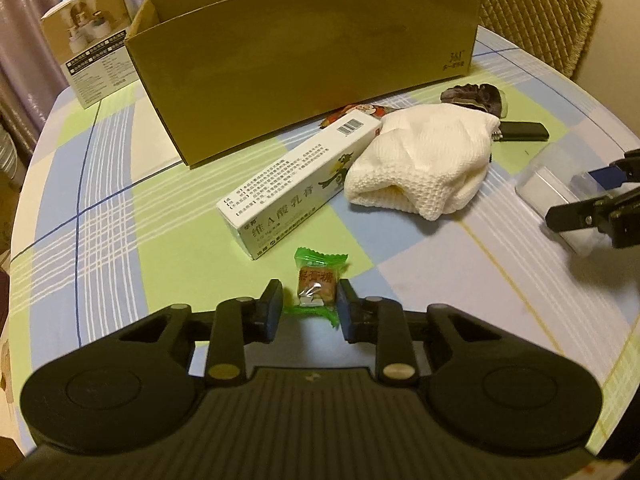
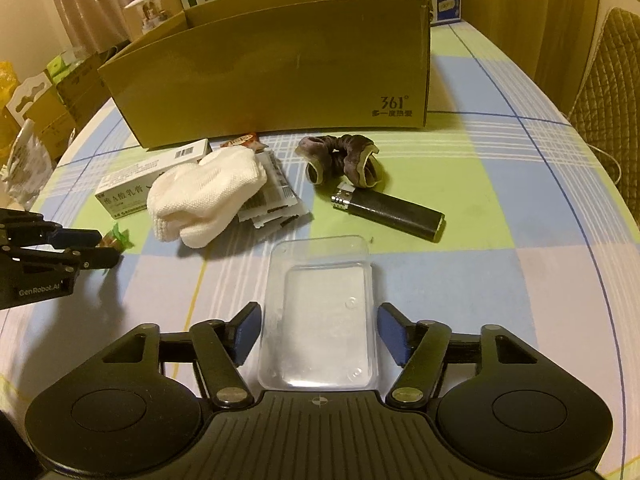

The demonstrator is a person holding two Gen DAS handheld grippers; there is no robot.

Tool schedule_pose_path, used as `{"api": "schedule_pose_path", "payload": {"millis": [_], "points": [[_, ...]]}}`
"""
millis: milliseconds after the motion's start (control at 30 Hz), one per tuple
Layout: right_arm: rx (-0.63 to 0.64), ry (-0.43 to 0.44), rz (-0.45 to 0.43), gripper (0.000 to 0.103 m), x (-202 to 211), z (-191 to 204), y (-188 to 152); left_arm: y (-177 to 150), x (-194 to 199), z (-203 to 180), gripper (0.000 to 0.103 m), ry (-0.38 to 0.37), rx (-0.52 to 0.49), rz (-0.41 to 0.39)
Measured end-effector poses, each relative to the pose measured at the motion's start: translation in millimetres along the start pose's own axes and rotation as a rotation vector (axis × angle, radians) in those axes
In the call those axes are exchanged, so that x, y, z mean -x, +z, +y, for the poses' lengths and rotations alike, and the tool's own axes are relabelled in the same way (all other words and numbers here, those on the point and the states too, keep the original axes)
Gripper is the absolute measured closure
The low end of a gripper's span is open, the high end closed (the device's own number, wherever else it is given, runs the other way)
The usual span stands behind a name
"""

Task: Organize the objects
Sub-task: 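Grasp the green-wrapped candy with the left tool while the right tool grasps the clear container, then carry the candy and clear container over the cardboard box with both tools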

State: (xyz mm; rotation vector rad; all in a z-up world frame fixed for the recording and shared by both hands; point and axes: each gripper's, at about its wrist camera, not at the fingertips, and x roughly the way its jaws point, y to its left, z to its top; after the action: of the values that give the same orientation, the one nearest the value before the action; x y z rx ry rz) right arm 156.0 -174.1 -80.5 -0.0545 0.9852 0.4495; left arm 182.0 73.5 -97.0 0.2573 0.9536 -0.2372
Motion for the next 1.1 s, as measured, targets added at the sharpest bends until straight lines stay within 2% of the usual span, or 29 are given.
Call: {"api": "schedule_pose_path", "payload": {"millis": [100, 333, 467, 667, 700, 767, 1100], "points": [[-0.007, 0.002, -0.002, 0.039, 0, -1, 0, 2, -2, -2, 0.072, 0.003, -0.008, -0.004], [-0.009, -0.003, -0.015, 0.038, -1, -3, 0, 3, -4, -2, 0.072, -0.012, 0.007, -0.018], [0.0, -0.011, -0.023, 0.038, -2, -4, -1, 4, -3, -5, 0.086, -0.036, 0.023, -0.007], [0.014, -0.023, -0.036, 0.038, -3, -3, -2, 6, -2, -13, 0.088, -0.017, 0.076, 0.01], [0.013, -0.024, -0.035, 0.04, -3, -3, -2, 6, -1, -15, 0.088, -0.016, 0.09, 0.014], [0.013, -0.029, -0.033, 0.049, -2, -3, -1, 7, 3, -21, 0.088, -0.019, 0.112, 0.016], [-0.001, -0.013, -0.035, 0.049, 26, -2, -9, 2, 37, -52, 0.088, -0.057, 0.21, 0.009]]}}
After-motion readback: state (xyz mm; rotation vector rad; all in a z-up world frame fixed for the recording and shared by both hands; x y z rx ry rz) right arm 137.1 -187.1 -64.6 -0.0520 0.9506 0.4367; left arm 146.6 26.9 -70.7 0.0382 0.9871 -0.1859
